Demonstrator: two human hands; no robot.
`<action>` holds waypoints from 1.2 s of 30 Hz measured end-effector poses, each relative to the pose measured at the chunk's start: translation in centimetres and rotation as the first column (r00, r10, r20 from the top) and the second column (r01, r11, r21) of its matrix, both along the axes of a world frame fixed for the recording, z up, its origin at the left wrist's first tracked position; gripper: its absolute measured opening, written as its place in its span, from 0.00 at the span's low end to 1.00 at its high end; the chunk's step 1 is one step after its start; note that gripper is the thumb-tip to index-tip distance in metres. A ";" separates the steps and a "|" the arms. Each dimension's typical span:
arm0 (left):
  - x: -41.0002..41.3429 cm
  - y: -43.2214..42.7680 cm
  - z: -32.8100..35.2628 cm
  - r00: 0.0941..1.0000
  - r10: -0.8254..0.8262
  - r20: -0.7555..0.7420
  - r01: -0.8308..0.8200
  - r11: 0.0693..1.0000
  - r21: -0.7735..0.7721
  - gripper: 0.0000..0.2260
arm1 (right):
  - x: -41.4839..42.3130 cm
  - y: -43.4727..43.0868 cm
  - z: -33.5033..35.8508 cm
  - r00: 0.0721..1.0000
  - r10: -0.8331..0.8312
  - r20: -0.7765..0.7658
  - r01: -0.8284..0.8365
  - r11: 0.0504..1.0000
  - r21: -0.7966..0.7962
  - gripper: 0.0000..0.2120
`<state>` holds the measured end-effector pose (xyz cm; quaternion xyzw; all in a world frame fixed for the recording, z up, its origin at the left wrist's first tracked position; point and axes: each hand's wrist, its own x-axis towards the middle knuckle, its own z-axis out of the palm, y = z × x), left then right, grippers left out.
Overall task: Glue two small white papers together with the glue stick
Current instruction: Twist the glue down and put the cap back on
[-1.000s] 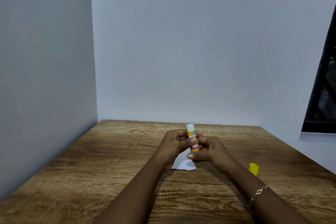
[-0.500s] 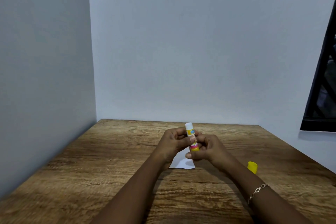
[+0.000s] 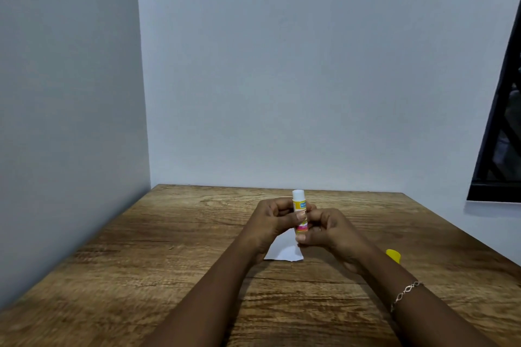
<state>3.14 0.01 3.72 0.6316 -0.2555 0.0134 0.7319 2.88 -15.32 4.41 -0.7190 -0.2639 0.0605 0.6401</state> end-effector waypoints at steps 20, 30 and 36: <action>-0.2 0.6 0.7 1.000 -0.009 -0.026 0.010 1.000 0.020 0.10 | 0.1 0.5 0.0 0.980 -0.042 0.194 0.063 0.993 -0.104 0.06; -0.1 1.0 0.7 0.999 0.007 -0.038 -0.006 0.999 0.038 0.09 | 0.3 -0.2 0.0 0.995 0.097 0.022 -0.097 0.995 0.001 0.12; -0.1 0.7 0.6 0.999 0.015 -0.043 -0.014 1.000 0.016 0.09 | 0.3 0.6 -0.1 0.987 -0.019 0.158 0.030 0.997 -0.066 0.10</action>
